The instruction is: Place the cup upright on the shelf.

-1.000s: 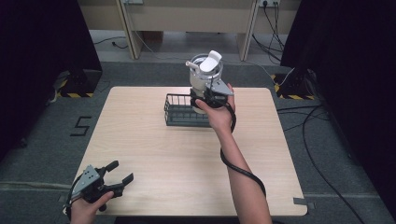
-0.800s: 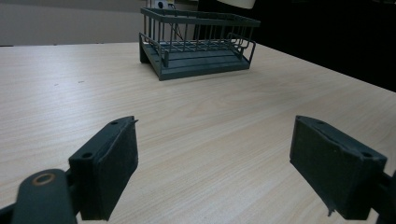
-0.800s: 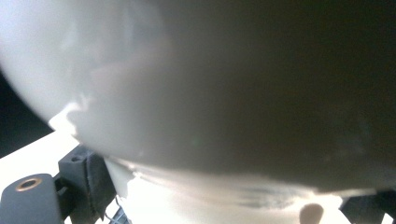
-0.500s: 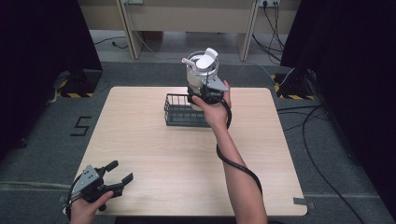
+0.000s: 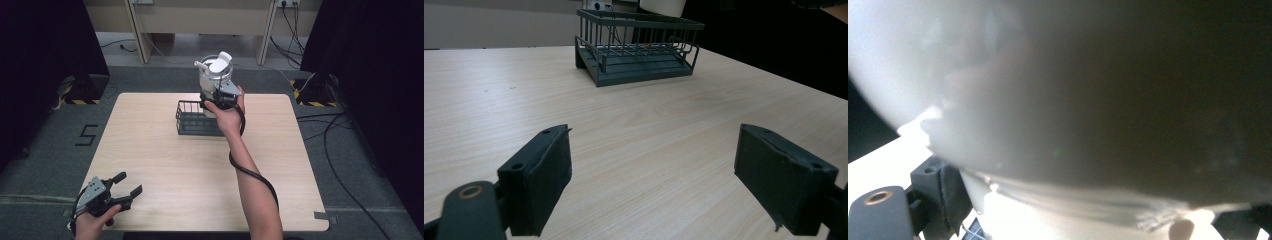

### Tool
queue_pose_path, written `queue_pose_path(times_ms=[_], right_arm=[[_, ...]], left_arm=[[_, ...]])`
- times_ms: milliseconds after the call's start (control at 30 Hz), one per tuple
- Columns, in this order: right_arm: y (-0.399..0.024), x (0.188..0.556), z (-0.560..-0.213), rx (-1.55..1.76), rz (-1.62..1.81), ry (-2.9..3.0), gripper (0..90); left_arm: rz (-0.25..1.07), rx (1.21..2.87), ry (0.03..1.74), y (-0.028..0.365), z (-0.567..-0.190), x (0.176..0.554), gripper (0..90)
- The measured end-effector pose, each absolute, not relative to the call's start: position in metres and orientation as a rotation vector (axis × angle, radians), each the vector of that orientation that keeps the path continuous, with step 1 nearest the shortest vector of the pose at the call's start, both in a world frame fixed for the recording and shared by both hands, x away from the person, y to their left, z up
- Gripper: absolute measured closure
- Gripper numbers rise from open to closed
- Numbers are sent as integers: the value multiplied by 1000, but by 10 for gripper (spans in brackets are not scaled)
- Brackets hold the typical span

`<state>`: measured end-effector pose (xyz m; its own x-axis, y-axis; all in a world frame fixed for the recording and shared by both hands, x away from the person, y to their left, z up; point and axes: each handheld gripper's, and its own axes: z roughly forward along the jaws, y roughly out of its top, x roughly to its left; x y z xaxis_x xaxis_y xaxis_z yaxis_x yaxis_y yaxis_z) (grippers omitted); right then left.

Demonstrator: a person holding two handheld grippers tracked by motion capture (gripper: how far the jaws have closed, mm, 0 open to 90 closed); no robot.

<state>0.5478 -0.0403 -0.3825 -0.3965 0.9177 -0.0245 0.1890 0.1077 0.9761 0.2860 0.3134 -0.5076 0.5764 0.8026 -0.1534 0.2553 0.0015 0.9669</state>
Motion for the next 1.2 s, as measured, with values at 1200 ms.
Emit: queue_pose_path(times_ms=[1200], right_arm=[[-30, 563, -430, 1159, 1261, 1769, 110]], left_arm=[[542, 1554, 926, 315, -508, 287, 145]])
